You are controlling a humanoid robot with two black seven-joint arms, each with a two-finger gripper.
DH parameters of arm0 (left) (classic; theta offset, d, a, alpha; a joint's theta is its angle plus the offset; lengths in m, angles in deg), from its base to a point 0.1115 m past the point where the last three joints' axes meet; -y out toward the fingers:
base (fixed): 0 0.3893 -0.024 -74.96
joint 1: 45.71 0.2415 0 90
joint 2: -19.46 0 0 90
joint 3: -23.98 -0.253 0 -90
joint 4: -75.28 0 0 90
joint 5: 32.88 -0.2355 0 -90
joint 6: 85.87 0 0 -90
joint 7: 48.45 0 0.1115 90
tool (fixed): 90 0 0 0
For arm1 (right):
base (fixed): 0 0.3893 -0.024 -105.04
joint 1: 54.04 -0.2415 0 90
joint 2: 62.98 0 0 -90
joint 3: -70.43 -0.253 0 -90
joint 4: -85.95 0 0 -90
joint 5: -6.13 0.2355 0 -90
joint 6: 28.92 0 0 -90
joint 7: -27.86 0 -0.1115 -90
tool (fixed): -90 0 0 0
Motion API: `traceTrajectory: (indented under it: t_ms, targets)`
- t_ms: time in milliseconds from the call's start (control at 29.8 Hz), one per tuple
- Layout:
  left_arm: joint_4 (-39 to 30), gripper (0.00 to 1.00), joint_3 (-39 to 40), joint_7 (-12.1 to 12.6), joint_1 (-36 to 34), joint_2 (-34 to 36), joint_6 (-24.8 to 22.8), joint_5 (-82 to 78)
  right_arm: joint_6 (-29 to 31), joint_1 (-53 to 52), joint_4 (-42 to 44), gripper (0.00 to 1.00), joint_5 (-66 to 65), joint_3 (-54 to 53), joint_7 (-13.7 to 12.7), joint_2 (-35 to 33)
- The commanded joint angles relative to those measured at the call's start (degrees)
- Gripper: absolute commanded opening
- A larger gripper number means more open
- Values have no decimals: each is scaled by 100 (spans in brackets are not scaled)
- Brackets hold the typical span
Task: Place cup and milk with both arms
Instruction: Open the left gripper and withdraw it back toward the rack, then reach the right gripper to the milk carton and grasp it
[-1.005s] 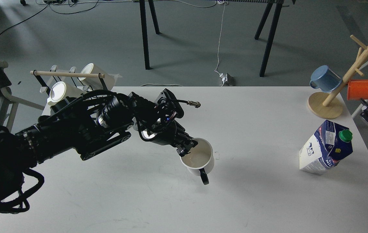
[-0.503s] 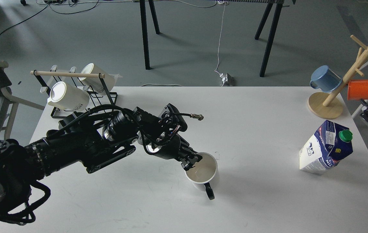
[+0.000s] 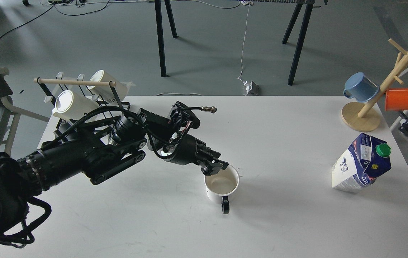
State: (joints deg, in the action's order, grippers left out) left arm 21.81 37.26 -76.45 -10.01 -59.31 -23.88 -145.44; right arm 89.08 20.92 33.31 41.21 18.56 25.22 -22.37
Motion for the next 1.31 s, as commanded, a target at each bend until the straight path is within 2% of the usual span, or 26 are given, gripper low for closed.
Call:
traceTrajectory:
  t_ms: [0, 134, 268, 469, 536, 670, 838, 1005, 1273]
  targets:
    - [-32, 78, 296, 0, -20, 212, 0, 917, 0, -7, -167, 94, 69, -59, -9, -114]
    - [3, 86, 1016, 0, 6, 608, 0, 2393, 0, -7, -913, 93, 192, -393, -26, -553]
    - [388, 89, 1860, 0, 15, 968, 0, 4159, 0, 115, -1626, 94, 1191, -420, -26, -1115]
    - [645, 92, 2020, 0, 129, 1689, 0, 6234, 0, 878, -1838, 93, 2371, -420, 61, -1459]
    - [645, 93, 2029, 0, 287, 1891, 0, 6701, 0, 1387, -1838, 93, 2748, -420, 262, -1459]
    - [645, 94, 2020, 0, 542, 2067, 0, 6914, 0, 2328, -1829, 93, 2908, -420, 781, -1477]
    - [645, 96, 2029, 0, 771, 2085, 0, 6905, 0, 3252, -1855, 94, 2909, -411, 1221, -1477]
    - [645, 96, 2029, 0, 806, 2059, 0, 6923, 0, 3640, -2171, 95, 2681, -280, 1239, -1266]
    - [654, 96, 1994, 0, 815, 1989, 0, 6914, 0, 3544, -2154, 95, 1416, 142, 1265, -107]
